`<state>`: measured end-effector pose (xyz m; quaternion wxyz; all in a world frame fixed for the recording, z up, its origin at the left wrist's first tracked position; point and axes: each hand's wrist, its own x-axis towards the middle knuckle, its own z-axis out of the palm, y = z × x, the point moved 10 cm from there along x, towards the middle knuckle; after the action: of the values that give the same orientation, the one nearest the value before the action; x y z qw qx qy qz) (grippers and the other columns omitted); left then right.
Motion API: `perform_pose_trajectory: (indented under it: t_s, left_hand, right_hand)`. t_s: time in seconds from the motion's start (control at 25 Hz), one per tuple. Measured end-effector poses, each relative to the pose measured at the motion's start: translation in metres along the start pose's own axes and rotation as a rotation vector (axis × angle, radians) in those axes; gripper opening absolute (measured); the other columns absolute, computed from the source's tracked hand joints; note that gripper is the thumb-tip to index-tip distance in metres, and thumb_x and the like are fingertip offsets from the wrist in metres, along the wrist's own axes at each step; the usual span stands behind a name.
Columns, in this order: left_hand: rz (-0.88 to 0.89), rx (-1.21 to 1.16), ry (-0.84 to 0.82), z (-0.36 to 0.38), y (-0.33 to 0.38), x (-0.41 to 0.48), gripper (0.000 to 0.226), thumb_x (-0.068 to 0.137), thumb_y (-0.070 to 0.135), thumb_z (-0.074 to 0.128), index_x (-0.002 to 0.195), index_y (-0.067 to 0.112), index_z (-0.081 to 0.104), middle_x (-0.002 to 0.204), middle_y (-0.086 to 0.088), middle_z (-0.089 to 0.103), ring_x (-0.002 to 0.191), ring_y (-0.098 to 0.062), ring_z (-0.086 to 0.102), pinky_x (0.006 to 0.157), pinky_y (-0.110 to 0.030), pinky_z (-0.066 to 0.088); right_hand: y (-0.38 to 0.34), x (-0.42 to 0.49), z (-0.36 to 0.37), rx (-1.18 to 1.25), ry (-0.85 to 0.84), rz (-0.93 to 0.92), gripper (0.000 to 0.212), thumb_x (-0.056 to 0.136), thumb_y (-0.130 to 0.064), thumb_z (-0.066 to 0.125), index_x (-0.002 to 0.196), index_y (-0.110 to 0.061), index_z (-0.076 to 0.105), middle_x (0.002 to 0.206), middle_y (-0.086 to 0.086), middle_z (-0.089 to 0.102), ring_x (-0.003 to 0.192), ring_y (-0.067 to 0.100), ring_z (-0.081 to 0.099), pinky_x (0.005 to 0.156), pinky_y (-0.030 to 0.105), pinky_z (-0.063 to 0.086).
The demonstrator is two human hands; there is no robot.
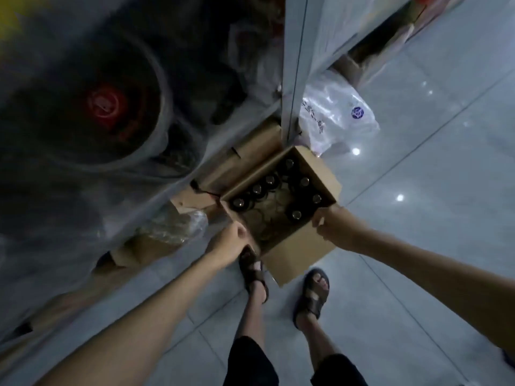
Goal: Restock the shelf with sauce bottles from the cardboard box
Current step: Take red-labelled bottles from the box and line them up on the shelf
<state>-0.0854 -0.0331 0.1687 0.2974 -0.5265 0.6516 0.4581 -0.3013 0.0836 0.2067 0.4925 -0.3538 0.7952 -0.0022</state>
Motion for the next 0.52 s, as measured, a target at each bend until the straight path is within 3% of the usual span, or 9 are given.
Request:
perform_pose_trajectory:
  t_s: [0.04, 0.12, 0.2, 0.28, 0.36, 0.52]
  left_hand:
    - [-0.051, -0.032, 0.015, 0.014, -0.015, 0.029, 0.01, 0.094, 0.022, 0.058, 0.102, 0.02, 0.053, 0.111, -0.016, 0.066, 0.101, -0.034, 0.063, 0.088, -0.042, 0.052]
    - [-0.167, -0.059, 0.042, 0.041, -0.043, 0.081, 0.044, 0.096, 0.027, 0.054, 0.133, 0.009, 0.039, 0.124, -0.021, 0.06, 0.111, -0.038, 0.059, 0.087, -0.039, 0.047]
    - [-0.248, -0.031, 0.063, 0.066, -0.067, 0.13, 0.058, 0.1, 0.03, 0.049, 0.147, 0.002, 0.027, 0.136, -0.022, 0.053, 0.122, -0.04, 0.053, 0.094, -0.038, 0.043]
    - [-0.291, -0.032, 0.089, 0.086, -0.083, 0.166, 0.062, 0.102, 0.031, 0.044, 0.151, -0.001, 0.021, 0.142, -0.021, 0.049, 0.127, -0.04, 0.05, 0.098, -0.038, 0.043]
    - [-0.36, -0.082, 0.153, 0.092, -0.101, 0.185, 0.065, 0.102, 0.025, 0.045, 0.153, 0.002, 0.01, 0.137, -0.023, 0.053, 0.12, -0.041, 0.056, 0.089, -0.036, 0.048]
    - [-0.363, -0.106, 0.214, 0.099, -0.126, 0.203, 0.043, 0.102, 0.017, 0.044, 0.139, 0.006, 0.024, 0.116, -0.023, 0.063, 0.096, -0.04, 0.066, 0.08, -0.046, 0.058]
  right_hand:
    - [0.014, 0.029, 0.017, -0.031, 0.034, 0.002, 0.021, 0.096, -0.015, 0.051, 0.104, -0.006, 0.068, 0.096, 0.014, 0.066, 0.086, 0.032, 0.067, 0.07, 0.038, 0.057]
    - [0.032, 0.083, 0.05, -0.11, 0.117, -0.021, 0.02, 0.096, -0.02, 0.05, 0.107, -0.006, 0.06, 0.096, 0.015, 0.062, 0.09, 0.036, 0.065, 0.064, 0.035, 0.051]
    - [0.044, 0.135, 0.085, -0.146, 0.169, -0.041, 0.024, 0.099, -0.025, 0.048, 0.115, -0.007, 0.053, 0.102, 0.015, 0.06, 0.096, 0.036, 0.061, 0.063, 0.035, 0.043]
    - [0.051, 0.177, 0.114, -0.153, 0.183, -0.033, 0.031, 0.101, -0.029, 0.047, 0.124, -0.008, 0.048, 0.11, 0.016, 0.058, 0.103, 0.036, 0.057, 0.066, 0.036, 0.039]
    - [0.061, 0.211, 0.139, -0.198, 0.15, 0.015, 0.037, 0.099, -0.03, 0.05, 0.131, -0.01, 0.045, 0.114, 0.017, 0.058, 0.108, 0.037, 0.057, 0.068, 0.036, 0.038]
    - [0.065, 0.245, 0.16, -0.438, 0.152, 0.067, 0.026, 0.102, -0.017, 0.041, 0.126, -0.01, 0.049, 0.111, 0.014, 0.068, 0.103, 0.034, 0.066, 0.068, 0.034, 0.036]
